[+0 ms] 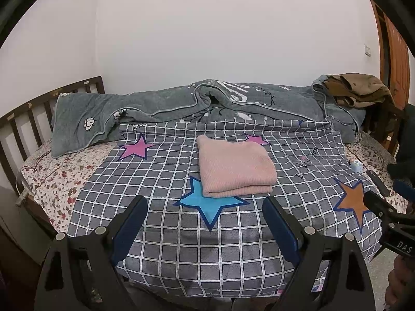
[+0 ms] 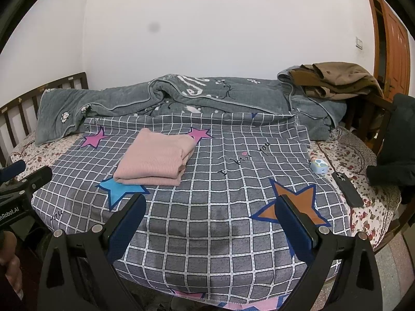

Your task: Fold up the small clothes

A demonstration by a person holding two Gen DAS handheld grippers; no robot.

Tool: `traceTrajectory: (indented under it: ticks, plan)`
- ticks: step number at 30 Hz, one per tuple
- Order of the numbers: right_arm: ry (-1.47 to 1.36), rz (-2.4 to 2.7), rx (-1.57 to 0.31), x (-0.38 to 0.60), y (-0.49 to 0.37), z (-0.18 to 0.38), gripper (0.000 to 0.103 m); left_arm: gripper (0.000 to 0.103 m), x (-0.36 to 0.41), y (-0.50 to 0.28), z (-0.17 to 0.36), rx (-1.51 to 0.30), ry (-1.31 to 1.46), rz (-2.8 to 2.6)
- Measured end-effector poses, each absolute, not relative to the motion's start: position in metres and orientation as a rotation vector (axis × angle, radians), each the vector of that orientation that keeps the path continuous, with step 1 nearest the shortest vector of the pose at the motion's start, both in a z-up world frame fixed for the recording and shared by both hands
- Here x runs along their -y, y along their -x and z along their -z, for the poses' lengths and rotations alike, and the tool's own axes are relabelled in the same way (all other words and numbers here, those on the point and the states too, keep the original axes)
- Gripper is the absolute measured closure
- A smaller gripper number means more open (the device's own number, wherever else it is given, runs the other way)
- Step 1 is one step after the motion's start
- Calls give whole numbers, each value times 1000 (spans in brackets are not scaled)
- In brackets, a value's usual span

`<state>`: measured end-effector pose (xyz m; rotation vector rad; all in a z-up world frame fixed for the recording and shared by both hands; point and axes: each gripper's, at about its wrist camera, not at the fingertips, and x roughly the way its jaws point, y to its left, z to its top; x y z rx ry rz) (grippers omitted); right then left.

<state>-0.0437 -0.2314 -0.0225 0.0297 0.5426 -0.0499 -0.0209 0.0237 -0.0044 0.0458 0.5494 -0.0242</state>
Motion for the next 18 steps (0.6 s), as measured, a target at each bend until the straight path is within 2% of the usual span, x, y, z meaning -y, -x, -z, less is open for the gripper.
traceTrajectory:
  ticks: [18]
  plan:
    - [-33, 46, -537, 228, 46, 22, 5, 13, -22, 26, 2, -542, -34, 20]
